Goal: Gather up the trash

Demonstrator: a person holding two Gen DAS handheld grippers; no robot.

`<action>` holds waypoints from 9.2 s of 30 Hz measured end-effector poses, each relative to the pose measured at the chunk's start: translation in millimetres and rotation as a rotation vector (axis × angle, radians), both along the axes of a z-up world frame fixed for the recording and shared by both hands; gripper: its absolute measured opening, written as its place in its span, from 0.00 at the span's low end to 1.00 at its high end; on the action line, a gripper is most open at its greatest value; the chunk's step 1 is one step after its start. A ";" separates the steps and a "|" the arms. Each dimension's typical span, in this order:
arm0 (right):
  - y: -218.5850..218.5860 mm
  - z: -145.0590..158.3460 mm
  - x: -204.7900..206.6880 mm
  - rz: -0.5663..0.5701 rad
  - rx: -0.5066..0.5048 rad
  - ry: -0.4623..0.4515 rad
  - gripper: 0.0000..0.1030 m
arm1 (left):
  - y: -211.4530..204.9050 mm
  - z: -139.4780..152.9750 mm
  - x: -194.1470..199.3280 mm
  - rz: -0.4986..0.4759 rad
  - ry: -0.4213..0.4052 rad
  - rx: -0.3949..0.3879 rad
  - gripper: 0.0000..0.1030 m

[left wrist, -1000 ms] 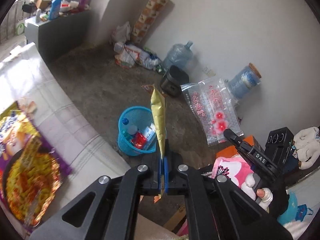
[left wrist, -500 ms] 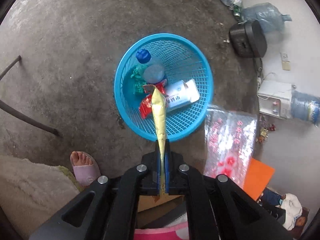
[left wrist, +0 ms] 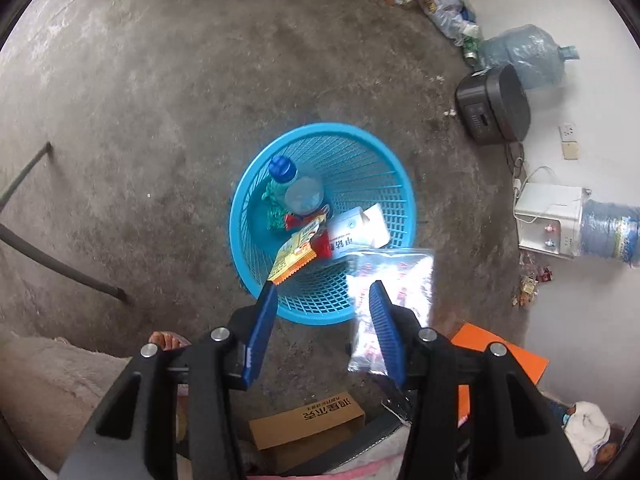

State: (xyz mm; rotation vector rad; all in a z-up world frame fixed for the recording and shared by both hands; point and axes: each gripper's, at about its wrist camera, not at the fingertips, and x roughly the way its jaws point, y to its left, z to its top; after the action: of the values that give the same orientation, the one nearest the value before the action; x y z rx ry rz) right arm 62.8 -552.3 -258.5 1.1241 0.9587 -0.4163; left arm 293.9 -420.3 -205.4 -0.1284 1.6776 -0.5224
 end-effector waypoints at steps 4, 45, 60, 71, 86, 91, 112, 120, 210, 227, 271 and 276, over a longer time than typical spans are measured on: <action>2.8 -7.2 24.3 0.088 0.024 0.012 0.00 | 29.9 65.9 -1.4 -0.026 -0.135 -0.085 0.51; 36.9 -15.7 91.3 0.454 -0.302 0.214 0.56 | 441.7 255.2 -163.7 0.258 -0.905 -0.203 0.66; 226.7 243.5 30.6 0.534 -0.629 -0.513 0.83 | 530.3 262.7 -236.3 0.377 -1.133 -0.180 0.73; 381.2 239.6 57.2 0.878 -0.373 -0.613 0.83 | 549.0 197.3 -253.4 0.422 -1.043 -0.072 0.73; 436.9 267.2 108.1 0.968 -0.145 -0.529 0.56 | 615.3 237.1 -222.9 0.554 -1.110 -0.233 0.72; 476.9 250.0 143.4 1.073 -0.064 -0.452 0.42 | 633.9 217.0 -164.6 0.624 -0.977 -0.268 0.54; 509.9 205.0 84.2 1.296 0.001 -0.376 0.25 | 580.7 158.2 -228.8 0.490 -0.761 -0.325 0.34; 510.4 232.8 51.4 1.324 0.007 -0.488 0.25 | 573.9 130.5 -269.1 0.470 -0.727 -0.202 0.34; 499.5 171.0 43.2 1.315 0.310 -0.291 0.52 | 649.9 74.3 -280.3 0.714 -0.497 -0.666 0.21; 495.4 161.0 43.7 1.294 0.230 -0.277 0.20 | 641.6 103.1 -295.2 0.633 -0.650 -0.404 0.08; 376.3 212.5 21.8 1.069 0.215 -0.597 0.05 | 584.3 176.4 -276.7 0.398 -0.800 -0.463 0.08; 303.6 217.4 28.3 0.860 0.155 -0.650 0.05 | 543.8 168.7 -240.7 0.348 -0.729 -0.442 0.17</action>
State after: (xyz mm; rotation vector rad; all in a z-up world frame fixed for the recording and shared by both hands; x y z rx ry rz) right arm 91.1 -248.6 -41.1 0.7947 0.7976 0.6943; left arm 53.2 123.5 -36.7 -0.4817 0.7903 -0.5766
